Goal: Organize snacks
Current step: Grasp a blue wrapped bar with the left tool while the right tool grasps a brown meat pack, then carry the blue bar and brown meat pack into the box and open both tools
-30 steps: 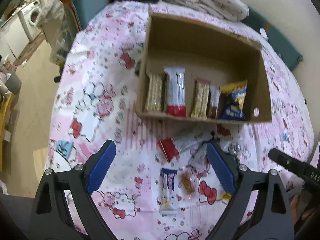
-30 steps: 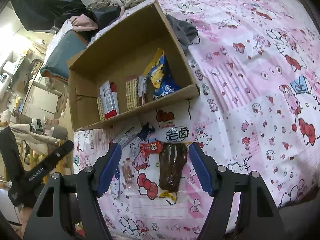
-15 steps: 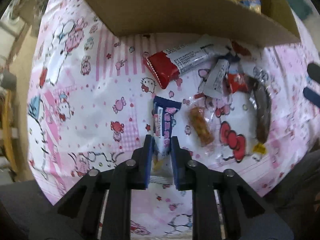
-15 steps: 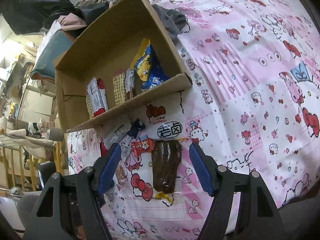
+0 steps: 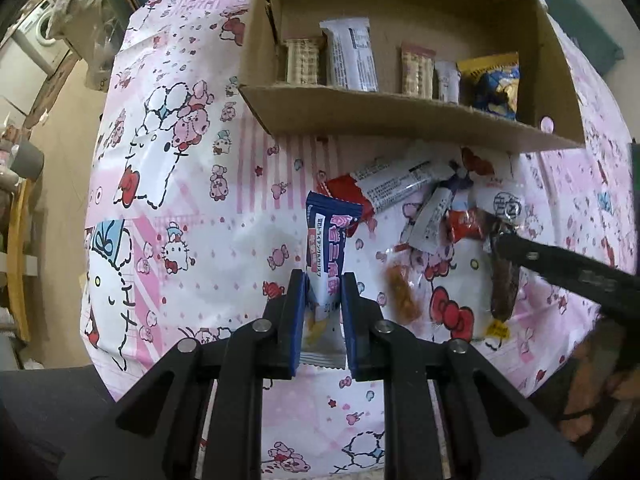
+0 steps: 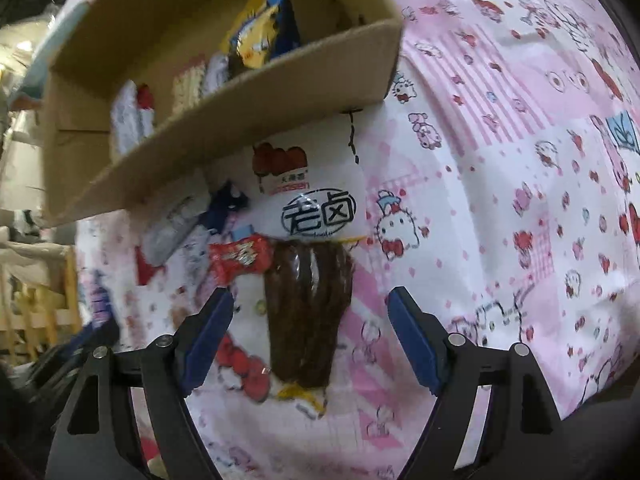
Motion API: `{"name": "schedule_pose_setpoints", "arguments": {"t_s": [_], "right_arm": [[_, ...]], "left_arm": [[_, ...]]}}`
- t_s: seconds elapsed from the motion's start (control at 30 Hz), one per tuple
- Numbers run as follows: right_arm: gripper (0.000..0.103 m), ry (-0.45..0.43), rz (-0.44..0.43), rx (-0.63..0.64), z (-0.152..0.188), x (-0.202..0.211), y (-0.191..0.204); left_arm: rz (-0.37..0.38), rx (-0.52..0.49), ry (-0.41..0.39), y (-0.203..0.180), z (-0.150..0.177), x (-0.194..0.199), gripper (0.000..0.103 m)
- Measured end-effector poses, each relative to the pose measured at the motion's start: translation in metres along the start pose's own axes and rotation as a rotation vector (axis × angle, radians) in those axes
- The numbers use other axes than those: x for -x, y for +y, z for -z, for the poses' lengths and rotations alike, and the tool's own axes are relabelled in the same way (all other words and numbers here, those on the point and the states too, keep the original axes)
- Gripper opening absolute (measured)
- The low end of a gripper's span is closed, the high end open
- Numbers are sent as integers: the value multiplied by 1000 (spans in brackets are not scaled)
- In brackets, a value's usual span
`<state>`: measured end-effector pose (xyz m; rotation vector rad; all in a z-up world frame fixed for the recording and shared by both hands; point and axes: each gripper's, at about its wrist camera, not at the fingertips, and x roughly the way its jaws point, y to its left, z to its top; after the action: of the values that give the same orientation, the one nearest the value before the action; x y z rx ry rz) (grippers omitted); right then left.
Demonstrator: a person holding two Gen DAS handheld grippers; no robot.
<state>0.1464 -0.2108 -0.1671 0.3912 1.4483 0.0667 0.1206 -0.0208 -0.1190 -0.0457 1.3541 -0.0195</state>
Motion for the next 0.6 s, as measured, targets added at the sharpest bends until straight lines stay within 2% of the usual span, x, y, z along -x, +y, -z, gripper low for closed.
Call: {"name": "schedule_pose_setpoints", "arguments": {"t_s": [0.1, 0.17, 0.23, 0.3, 0.4, 0.5, 0.6], "right_arm": [[84, 17, 39, 8, -1, -15, 5], [88, 6, 95, 59, 2, -21, 16], [88, -12, 171, 133, 8, -27, 29], [84, -40, 194, 149, 13, -27, 31], [59, -65, 167, 131, 14, -16, 22], [49, -66, 95, 69, 13, -5, 6], [48, -64, 49, 40, 17, 2, -1]], "left_arm": [[-3, 19, -6, 3, 0, 0, 14], [-4, 36, -13, 6, -1, 1, 14], [5, 57, -9, 12, -2, 3, 14], [13, 65, -4, 10, -5, -2, 14], [16, 93, -28, 11, -5, 3, 14], [28, 111, -56, 12, -9, 11, 14], [38, 115, -69, 11, -12, 15, 14]]}}
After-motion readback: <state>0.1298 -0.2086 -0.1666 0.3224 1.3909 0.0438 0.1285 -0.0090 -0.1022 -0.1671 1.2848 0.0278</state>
